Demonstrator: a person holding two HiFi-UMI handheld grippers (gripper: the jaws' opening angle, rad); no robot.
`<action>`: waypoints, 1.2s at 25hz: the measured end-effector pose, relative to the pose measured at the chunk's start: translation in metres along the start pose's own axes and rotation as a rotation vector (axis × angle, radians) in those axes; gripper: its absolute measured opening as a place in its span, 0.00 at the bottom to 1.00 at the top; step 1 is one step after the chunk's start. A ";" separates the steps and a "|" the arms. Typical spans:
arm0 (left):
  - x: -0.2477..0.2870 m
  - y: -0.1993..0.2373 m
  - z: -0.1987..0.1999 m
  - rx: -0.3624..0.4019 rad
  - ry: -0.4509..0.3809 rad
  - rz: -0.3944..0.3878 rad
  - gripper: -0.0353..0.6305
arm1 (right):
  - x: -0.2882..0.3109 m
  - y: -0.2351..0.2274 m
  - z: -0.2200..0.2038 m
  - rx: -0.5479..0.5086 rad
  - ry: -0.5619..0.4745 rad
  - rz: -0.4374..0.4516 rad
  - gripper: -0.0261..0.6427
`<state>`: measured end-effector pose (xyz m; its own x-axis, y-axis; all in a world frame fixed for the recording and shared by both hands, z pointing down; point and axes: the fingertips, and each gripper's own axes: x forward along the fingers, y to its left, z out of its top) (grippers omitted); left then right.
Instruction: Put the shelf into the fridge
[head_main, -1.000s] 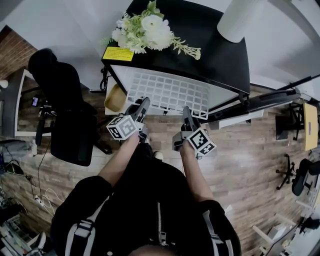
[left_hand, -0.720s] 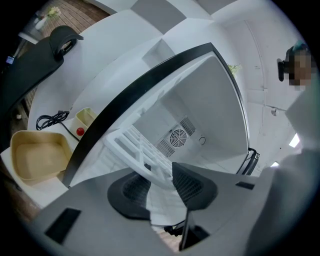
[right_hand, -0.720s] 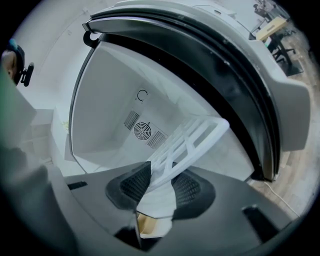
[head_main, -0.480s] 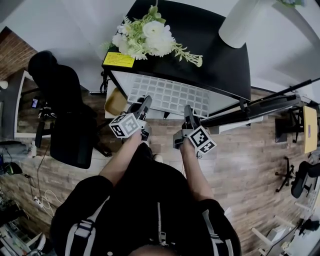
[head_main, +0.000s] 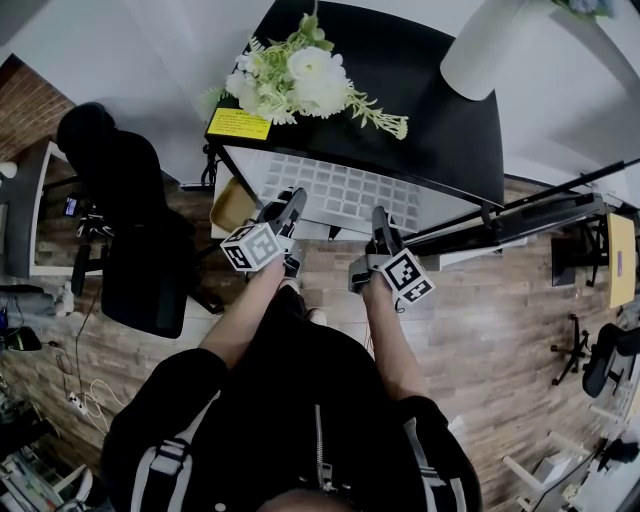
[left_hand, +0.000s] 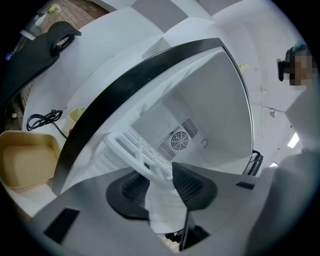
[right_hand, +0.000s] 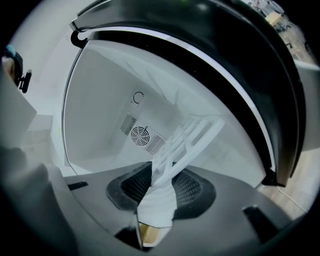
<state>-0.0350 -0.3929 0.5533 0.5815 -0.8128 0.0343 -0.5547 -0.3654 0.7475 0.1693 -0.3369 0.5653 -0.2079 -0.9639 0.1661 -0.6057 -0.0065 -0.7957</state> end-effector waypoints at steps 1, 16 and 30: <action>0.000 0.000 0.000 0.000 -0.001 -0.005 0.28 | 0.000 0.000 0.000 0.007 0.002 0.007 0.22; -0.024 -0.007 -0.011 0.016 -0.013 -0.017 0.26 | -0.025 0.006 -0.016 -0.015 0.023 0.071 0.15; -0.009 -0.003 -0.007 0.029 -0.027 -0.019 0.24 | -0.009 0.003 -0.009 -0.031 0.011 0.030 0.16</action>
<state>-0.0343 -0.3818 0.5556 0.5761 -0.8174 0.0025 -0.5610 -0.3931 0.7285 0.1621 -0.3259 0.5667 -0.2343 -0.9607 0.1491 -0.6229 0.0306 -0.7817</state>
